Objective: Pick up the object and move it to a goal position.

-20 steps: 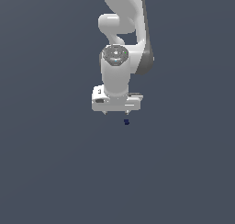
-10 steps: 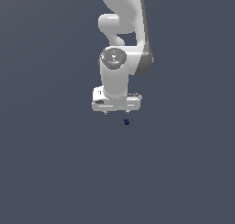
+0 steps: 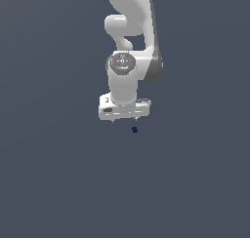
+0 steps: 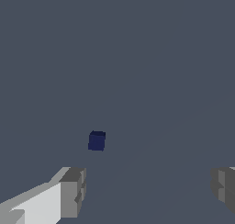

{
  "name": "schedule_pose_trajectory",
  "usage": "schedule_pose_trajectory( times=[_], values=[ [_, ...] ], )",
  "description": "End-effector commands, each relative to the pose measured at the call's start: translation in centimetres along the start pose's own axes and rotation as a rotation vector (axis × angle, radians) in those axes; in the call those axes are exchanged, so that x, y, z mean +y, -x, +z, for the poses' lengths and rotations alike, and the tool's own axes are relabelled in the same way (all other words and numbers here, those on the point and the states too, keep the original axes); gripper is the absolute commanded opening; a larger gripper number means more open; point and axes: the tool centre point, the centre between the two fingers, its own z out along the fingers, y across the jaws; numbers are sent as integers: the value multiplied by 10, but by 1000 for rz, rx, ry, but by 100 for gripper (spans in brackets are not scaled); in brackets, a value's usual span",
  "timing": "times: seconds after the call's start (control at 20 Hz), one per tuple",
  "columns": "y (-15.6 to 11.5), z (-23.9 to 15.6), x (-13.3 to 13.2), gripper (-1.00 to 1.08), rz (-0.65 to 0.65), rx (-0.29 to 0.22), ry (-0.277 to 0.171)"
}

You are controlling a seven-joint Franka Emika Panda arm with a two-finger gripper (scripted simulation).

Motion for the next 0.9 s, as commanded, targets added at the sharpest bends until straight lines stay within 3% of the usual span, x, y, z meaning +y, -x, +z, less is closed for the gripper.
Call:
schedule_pose_trajectory(
  times=[0.0,0.85],
  values=[
    [0,3,-1,100,-41,1,3],
    [4,35,-14,100,-519,14,34]
  ],
)
